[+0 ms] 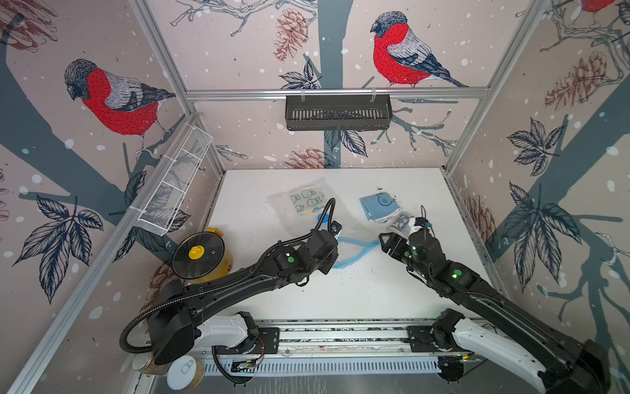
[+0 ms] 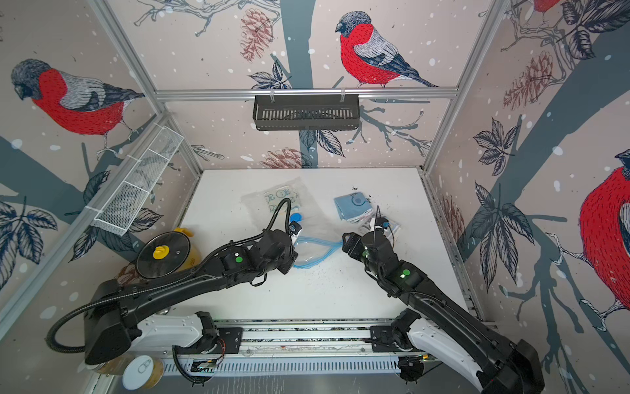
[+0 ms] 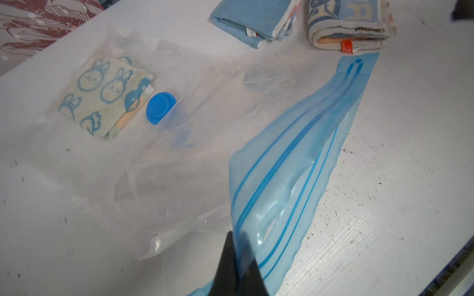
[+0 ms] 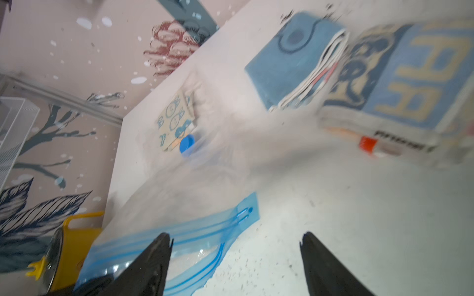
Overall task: Place the folded towel into the vacuum bag
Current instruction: Adjust the vacuum bag at the center of the board, then move the towel to the center of the board.
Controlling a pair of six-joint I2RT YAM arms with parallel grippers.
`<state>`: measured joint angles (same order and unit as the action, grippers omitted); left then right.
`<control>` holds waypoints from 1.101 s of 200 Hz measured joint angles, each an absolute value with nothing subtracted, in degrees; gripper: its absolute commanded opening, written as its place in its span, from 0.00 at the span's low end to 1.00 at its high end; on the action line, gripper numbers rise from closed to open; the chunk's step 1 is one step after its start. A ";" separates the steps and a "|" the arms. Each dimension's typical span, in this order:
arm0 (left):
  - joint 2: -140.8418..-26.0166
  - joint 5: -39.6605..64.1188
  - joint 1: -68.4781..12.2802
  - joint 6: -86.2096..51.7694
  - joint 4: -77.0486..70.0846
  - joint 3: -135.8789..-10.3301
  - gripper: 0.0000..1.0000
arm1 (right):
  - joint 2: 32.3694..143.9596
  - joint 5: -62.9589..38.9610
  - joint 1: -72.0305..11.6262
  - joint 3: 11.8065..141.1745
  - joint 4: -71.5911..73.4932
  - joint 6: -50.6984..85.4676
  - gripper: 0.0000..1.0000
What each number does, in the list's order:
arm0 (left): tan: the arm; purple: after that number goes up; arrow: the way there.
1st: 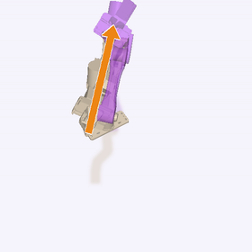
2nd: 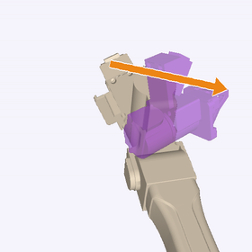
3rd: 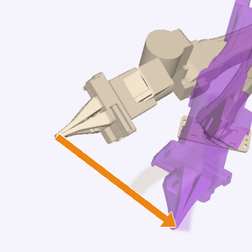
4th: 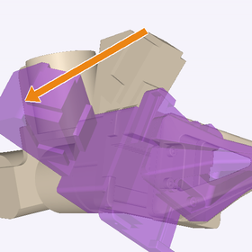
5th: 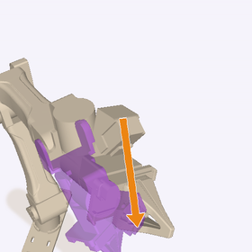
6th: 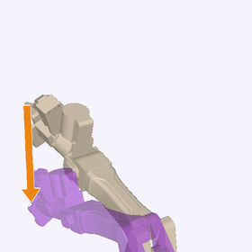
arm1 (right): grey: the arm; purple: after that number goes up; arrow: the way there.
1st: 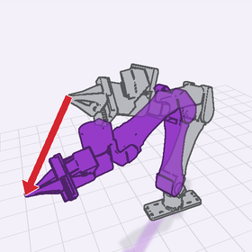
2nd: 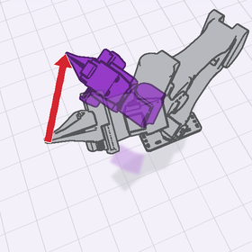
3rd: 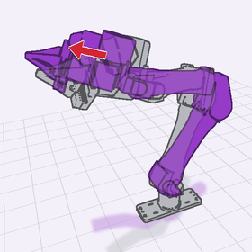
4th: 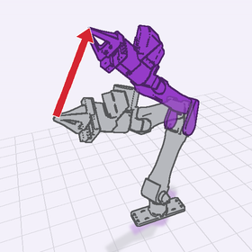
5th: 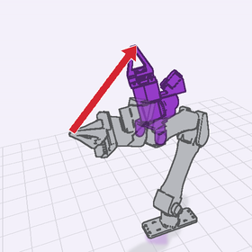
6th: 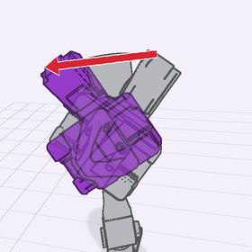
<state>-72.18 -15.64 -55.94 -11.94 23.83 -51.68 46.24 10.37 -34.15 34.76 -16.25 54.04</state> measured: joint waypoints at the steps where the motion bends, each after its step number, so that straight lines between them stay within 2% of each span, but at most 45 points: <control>1: -72.23 -15.53 -55.88 -12.05 23.92 -51.68 0.00 | 46.22 10.39 -33.87 34.87 -16.38 53.91 0.83; 27: -73.28 -12.64 -53.54 -14.81 26.81 -50.00 0.00 | 48.31 6.79 -23.07 37.69 -20.16 49.74 0.85; 59: -72.10 -7.57 -48.53 -16.71 27.29 -46.39 0.00 | 57.71 -0.51 -14.15 41.43 -21.82 45.23 0.86; 104: -69.28 -1.85 -42.61 -17.52 24.45 -45.63 0.00 | 73.21 -5.08 -12.43 52.73 -25.26 40.14 0.85; 142: -68.51 1.08 -41.17 -16.51 23.79 -45.01 0.00 | 83.83 -2.39 -12.36 59.72 -30.00 39.11 0.89; 220: -67.37 3.40 -41.04 -16.64 23.42 -45.71 0.00 | 92.47 6.02 -8.19 63.88 -35.86 40.10 0.86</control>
